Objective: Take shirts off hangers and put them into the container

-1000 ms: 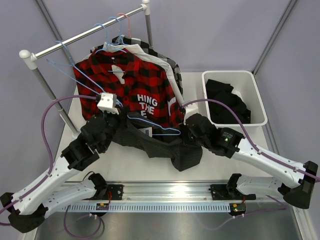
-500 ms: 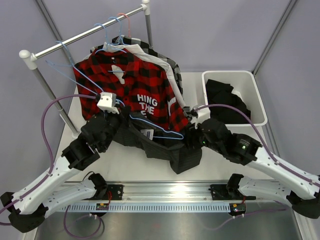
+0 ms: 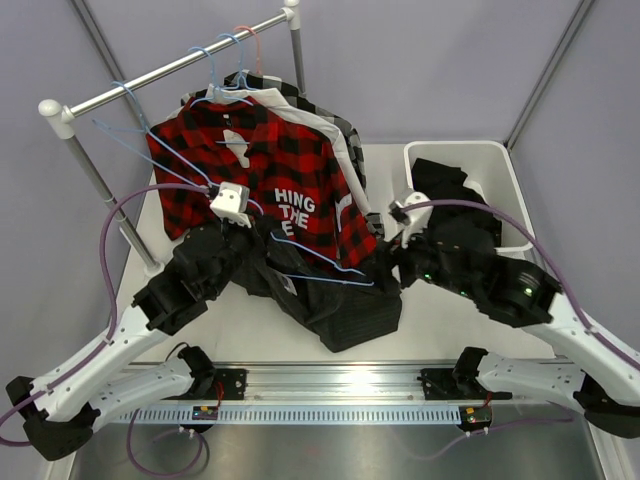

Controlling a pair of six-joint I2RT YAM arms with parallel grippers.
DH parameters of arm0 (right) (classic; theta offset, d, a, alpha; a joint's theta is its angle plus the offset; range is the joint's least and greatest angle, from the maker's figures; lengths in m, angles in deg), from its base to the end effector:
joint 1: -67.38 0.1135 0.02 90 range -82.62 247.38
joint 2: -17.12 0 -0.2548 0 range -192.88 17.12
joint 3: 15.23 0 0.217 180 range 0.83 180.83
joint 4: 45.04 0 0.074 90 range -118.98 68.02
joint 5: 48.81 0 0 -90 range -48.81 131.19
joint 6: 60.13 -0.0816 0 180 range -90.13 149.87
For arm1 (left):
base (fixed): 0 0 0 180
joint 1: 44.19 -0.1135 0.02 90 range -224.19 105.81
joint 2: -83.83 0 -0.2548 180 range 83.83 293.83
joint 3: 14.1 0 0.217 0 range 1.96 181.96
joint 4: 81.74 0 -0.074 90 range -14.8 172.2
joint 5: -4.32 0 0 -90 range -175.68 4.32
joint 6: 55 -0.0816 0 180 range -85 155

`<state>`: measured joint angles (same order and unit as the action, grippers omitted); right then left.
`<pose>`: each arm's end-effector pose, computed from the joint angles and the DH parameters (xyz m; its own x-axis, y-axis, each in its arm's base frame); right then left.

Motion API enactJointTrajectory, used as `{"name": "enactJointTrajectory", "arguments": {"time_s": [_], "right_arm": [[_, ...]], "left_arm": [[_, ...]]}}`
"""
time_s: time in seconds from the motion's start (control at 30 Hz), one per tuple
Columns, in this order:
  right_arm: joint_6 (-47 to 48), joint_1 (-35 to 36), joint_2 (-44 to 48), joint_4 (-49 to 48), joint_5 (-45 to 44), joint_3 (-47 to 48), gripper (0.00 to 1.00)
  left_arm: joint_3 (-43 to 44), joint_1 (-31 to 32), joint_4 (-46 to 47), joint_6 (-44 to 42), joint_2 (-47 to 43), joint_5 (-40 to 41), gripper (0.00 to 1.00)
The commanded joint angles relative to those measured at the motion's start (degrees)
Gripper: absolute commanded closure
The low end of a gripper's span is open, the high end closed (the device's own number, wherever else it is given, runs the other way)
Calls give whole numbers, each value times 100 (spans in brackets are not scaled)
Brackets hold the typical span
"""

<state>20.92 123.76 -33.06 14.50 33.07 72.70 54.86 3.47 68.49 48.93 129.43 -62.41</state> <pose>0.1049 0.1370 0.3846 -0.3200 -0.2031 -0.9254 -0.7106 0.6974 0.0927 0.1511 -0.1180 0.3650 -0.1728 -0.1387 -0.9751 0.3843 0.9021 -0.1964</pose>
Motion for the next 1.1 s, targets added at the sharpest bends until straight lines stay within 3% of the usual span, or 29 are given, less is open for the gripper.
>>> {"name": "enactJointTrajectory", "arguments": {"time_s": [0.0,0.33,0.5,0.73,0.93,0.97,1.07], "right_arm": [[455,-22,-545,-523,785,2,28],[500,-13,-1670,-1254,1647,19,30],[465,-4,-1812,-1369,1805,-33,38],[447,-4,-1891,-1457,1963,-95,58],[421,-4,-1865,-1501,1876,-182,88],[403,-13,-1830,-1492,1815,-191,99],[385,-4,-1768,-1474,1796,-235,100]], "left_arm": [[238,-20,352,-31,45,-235,100],[185,-20,343,-75,27,-235,100],[185,-20,352,-75,27,-217,100],[247,-20,378,-84,36,-244,100],[238,-20,387,-119,-60,-226,100],[220,-20,387,-119,-95,-226,100],[203,-20,378,-101,-139,-226,100]]}}
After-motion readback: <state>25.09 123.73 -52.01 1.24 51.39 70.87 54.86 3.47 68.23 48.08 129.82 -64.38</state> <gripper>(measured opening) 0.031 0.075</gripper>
